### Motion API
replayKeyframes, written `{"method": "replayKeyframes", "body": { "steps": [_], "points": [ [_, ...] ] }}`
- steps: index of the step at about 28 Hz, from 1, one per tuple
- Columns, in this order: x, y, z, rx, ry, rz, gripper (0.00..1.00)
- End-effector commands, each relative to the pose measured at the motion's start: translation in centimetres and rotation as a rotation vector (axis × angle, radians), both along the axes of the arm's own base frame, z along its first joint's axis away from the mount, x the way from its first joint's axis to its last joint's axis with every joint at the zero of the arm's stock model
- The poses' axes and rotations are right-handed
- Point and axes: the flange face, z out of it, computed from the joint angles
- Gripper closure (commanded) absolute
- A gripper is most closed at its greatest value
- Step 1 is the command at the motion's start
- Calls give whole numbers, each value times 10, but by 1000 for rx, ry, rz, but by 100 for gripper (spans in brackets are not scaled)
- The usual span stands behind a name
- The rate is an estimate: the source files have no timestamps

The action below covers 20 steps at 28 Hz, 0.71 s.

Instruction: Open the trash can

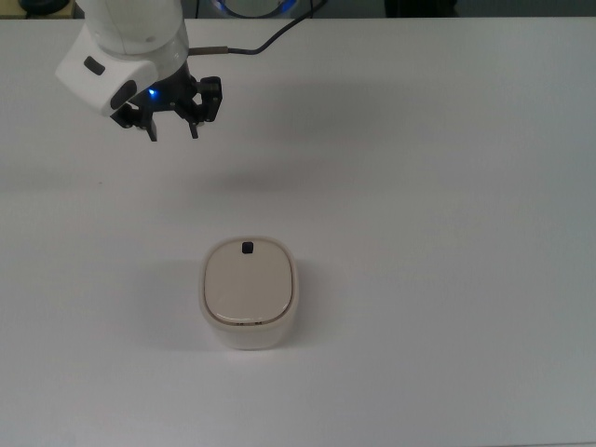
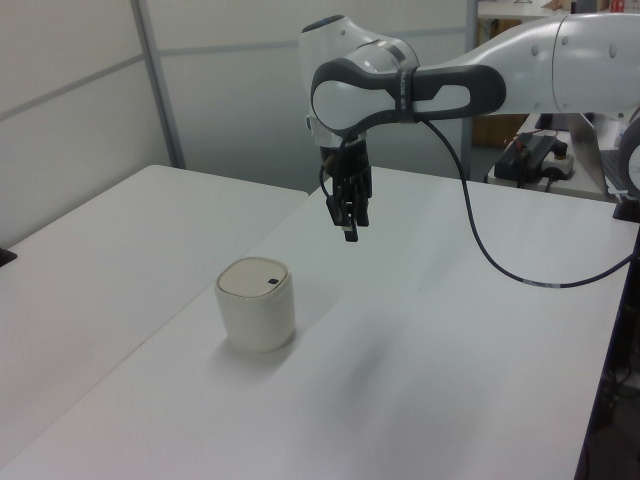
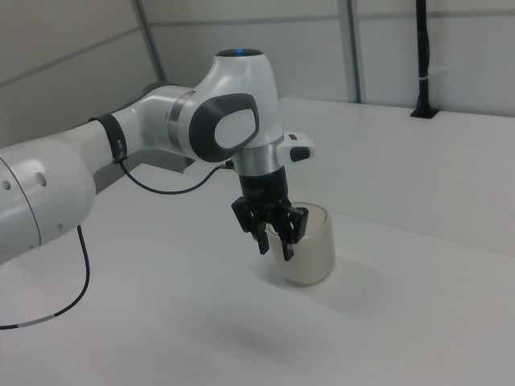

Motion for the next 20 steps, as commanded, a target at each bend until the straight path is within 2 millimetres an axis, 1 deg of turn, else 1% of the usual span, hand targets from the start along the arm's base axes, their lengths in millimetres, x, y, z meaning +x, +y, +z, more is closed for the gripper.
{"method": "replayKeyframes", "body": {
  "steps": [1, 3, 5, 7, 8, 9, 10, 13, 14, 19, 20],
  "points": [
    [5, 7, 2, 37, -47, 13, 100],
    [10, 11, 3, 41, -81, 18, 100],
    [18, 14, -6, 53, -100, 16, 100],
    [23, 19, -10, 63, -119, 11, 100],
    [26, 21, -9, 70, -143, 2, 100],
    [34, 25, -4, 87, -211, -22, 100],
    [38, 26, -3, 93, -243, -35, 100],
    [48, 36, -8, 99, -298, -47, 100],
    [54, 42, -17, 102, -305, -46, 100],
    [65, 45, -38, 103, -324, -56, 100],
    [71, 48, -48, 104, -344, -54, 100]
  ]
}}
